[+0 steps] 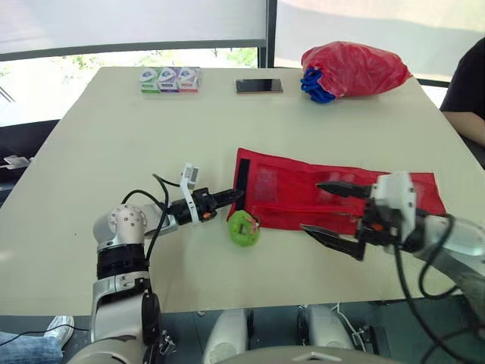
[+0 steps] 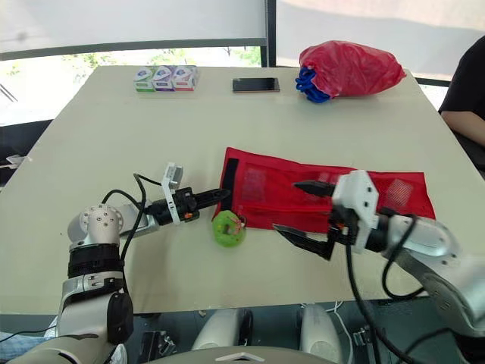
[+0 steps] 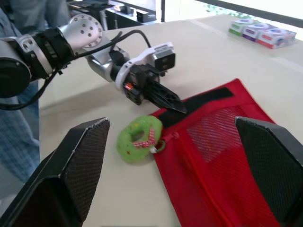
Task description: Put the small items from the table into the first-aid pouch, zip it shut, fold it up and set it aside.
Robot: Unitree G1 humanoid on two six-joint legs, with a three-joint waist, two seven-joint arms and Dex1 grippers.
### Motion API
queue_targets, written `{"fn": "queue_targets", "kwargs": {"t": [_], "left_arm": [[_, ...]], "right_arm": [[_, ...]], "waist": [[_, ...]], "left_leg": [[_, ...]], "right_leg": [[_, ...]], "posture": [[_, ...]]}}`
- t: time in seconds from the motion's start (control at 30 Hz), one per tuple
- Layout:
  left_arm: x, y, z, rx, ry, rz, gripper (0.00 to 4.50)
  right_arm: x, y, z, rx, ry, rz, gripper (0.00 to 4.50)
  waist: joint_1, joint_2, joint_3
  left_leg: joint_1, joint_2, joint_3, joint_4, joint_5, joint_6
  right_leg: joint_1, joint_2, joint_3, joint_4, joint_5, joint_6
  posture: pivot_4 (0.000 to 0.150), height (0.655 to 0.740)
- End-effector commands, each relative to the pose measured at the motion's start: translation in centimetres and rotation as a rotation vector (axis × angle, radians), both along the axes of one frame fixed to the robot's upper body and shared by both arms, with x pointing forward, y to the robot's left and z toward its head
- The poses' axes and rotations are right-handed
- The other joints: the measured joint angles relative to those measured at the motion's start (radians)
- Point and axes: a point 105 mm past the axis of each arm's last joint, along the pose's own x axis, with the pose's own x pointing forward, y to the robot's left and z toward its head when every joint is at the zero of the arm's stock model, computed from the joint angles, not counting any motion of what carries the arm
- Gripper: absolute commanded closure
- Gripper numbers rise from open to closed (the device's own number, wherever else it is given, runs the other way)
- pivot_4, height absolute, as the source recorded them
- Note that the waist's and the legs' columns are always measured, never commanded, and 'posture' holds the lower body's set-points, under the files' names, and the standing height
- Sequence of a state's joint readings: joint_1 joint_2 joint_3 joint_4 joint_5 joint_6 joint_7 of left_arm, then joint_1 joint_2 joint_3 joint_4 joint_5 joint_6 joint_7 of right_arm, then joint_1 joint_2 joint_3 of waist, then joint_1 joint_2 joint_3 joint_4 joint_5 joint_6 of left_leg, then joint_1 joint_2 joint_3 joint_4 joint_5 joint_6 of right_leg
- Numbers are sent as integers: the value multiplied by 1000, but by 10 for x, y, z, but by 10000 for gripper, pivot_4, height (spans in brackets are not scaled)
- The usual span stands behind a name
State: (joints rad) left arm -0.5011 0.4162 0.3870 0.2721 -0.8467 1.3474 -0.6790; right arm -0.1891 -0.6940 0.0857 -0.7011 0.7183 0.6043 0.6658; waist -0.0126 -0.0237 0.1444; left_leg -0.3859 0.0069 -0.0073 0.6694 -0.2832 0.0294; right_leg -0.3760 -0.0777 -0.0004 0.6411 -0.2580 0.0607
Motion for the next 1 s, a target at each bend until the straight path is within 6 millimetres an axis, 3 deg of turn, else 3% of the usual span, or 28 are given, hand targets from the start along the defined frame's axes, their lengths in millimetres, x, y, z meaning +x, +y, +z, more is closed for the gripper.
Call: {"fn": "queue_targets", "kwargs": {"t": [0.03, 0.23, 0.43, 0.67, 0.83, 0.87, 0.9, 1.0], "left_arm": [[7, 15, 2, -6, -14, 84, 44246], [9, 24, 1, -1, -10, 130, 44246], [6, 23, -4, 13, 9, 132, 44246], [-4, 13, 0, 32, -1, 77, 44246], [-4, 14, 2, 38, -3, 76, 44246], [-3, 13, 2, 39, -4, 75, 45000], [-3, 13, 2, 39, -4, 74, 45000], [-4, 14, 0, 49, 0, 74, 45000]], "right_arm": [[7, 29, -8, -21, 18, 95, 0], [8, 79, -30, -45, 98, 302, 0], [14, 104, -62, -122, 133, 389, 0], [38, 110, -87, -251, 76, 253, 0], [37, 111, -97, -329, 37, 250, 0], [38, 112, -98, -334, 26, 245, 5553], [38, 112, -98, -335, 20, 241, 7690], [49, 113, -98, -349, -15, 181, 20807]], "waist": [[-2, 0, 0], [-4, -1, 0], [-4, -1, 0], [-7, -1, 0], [-5, -1, 0], [-5, 0, 0], [-5, 0, 0], [-5, 0, 0]], "left_leg": [[1, 0, 0, 0, 0, -1], [0, 0, 0, -1, 1, -1], [1, -1, 0, -1, 1, -2], [2, -1, 0, -1, 2, -4], [2, -1, -1, -1, 2, -4], [2, -1, -1, -1, 2, -4], [2, -1, -1, -2, 2, -4], [2, -2, -1, -2, 2, -4]], "right_leg": [[0, 0, 0, 0, 0, 0], [-1, 0, 0, 0, 0, 0], [-1, 0, 0, 1, 0, 0], [-2, 0, 0, 1, 0, 0], [-2, -1, 0, 1, 0, 0], [-2, -1, 0, 1, 0, 0], [-2, -1, 0, 1, 0, 0], [-2, -1, 0, 1, 0, 0]], "posture": [[1500, 7400], [1500, 7400], [1500, 7400], [1500, 7400], [1500, 7400], [1500, 7400], [1500, 7400], [1500, 7400]]}}
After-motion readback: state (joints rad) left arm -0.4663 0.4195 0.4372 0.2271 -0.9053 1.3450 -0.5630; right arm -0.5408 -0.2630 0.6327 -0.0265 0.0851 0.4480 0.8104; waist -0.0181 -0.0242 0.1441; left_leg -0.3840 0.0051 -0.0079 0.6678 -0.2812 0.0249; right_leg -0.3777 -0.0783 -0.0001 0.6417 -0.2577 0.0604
